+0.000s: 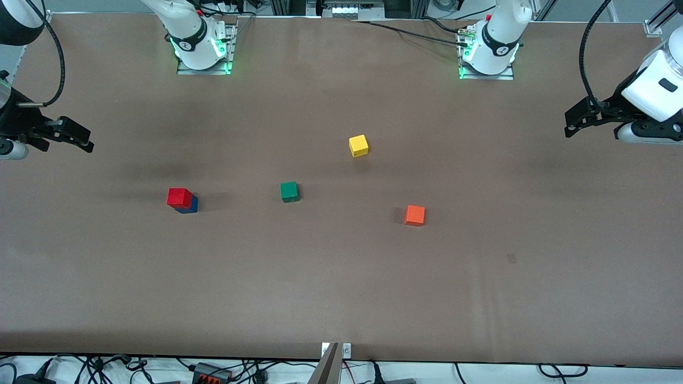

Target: Pass red block to right arm, stack on blue

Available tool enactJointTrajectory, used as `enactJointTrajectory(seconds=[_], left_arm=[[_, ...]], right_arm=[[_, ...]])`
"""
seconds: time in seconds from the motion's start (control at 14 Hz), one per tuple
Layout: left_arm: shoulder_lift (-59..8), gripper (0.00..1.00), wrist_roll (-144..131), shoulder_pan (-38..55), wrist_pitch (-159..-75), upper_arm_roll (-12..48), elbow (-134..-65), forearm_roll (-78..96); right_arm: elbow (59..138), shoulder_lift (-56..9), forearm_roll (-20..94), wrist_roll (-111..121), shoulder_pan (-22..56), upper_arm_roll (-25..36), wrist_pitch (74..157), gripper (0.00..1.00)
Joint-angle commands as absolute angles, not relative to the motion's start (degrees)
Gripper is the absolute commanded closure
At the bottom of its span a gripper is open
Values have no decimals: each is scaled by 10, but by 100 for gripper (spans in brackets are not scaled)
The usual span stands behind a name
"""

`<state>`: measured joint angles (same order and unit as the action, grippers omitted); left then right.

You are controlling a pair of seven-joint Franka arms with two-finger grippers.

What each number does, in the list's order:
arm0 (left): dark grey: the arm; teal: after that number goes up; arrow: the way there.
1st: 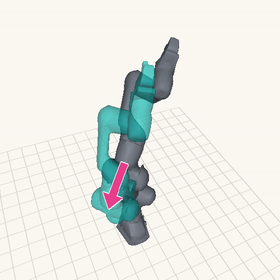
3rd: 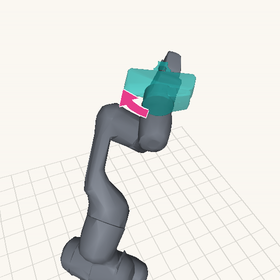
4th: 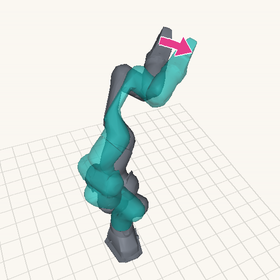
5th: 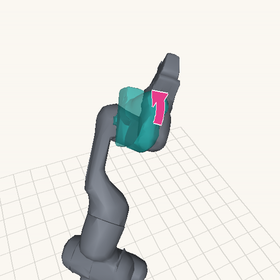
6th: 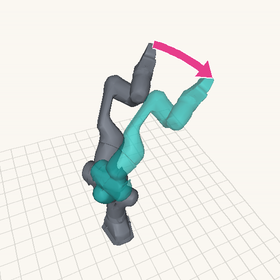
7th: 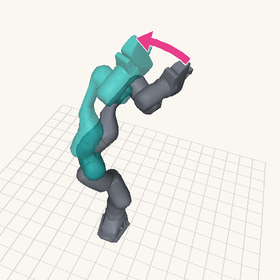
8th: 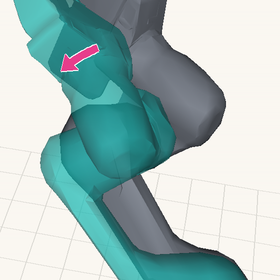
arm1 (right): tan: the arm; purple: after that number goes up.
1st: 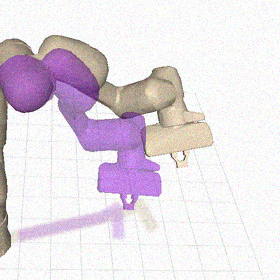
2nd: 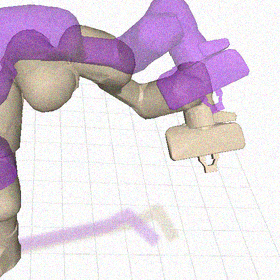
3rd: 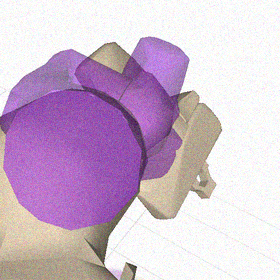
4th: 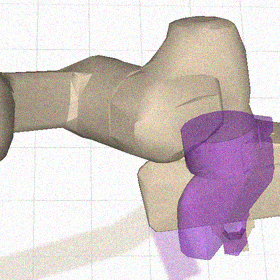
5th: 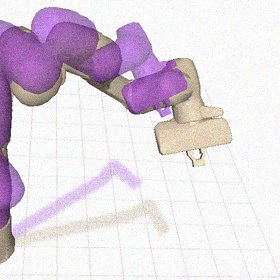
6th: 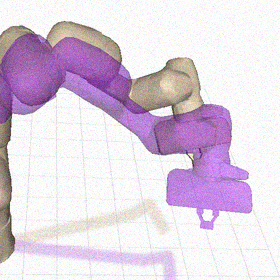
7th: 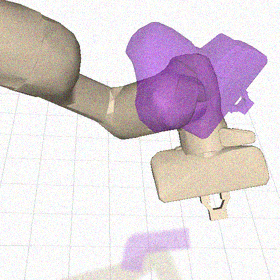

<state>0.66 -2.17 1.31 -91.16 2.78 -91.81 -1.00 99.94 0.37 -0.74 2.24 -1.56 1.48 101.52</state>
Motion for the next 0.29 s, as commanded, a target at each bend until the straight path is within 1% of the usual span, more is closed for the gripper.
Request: enactJointTrajectory(seconds=[0.0,0.21], left_arm=[[9,0,-19,11,-900,29,-910,-18],[9,0,-19,11,-900,31,-910,-18]], right_arm=[[1009,11,-12,30,-20,12,1024,0],[1009,11,-13,31,-20,12,1024,0]])
